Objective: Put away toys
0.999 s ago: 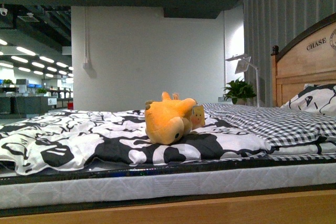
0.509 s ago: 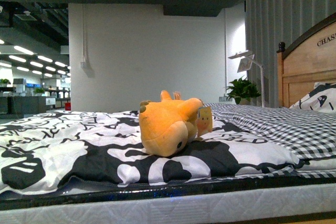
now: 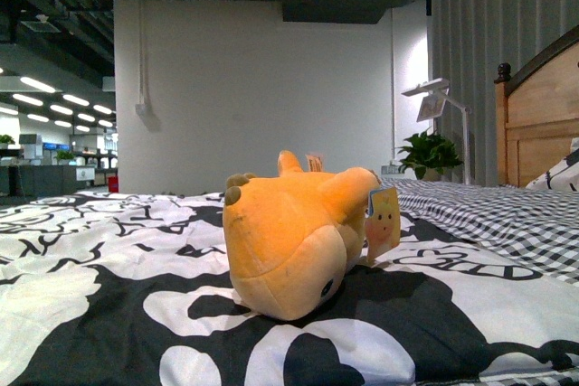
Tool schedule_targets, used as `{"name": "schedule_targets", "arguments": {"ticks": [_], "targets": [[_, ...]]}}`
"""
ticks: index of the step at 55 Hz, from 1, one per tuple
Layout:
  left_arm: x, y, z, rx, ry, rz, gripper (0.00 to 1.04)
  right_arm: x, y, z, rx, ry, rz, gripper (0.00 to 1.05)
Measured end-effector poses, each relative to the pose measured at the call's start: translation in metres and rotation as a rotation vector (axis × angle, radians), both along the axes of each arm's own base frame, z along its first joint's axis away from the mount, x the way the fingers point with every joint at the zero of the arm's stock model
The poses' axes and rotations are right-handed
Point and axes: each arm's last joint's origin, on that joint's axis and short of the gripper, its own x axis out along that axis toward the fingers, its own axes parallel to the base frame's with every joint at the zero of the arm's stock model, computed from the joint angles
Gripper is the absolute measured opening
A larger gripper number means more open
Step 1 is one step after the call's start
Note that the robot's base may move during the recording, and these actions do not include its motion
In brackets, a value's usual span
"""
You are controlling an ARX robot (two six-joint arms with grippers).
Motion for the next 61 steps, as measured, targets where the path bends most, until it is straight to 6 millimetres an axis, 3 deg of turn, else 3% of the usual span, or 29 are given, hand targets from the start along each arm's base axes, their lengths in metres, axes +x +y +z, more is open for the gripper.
{"name": "schedule_targets", "arguments": {"ticks": [61], "targets": [[0.0000,0.0001,-0.0001,0.000,0.001,0.002,0.98,0.0000,0.0001,0.0001,0.000,-0.001,0.005,0.98]]}}
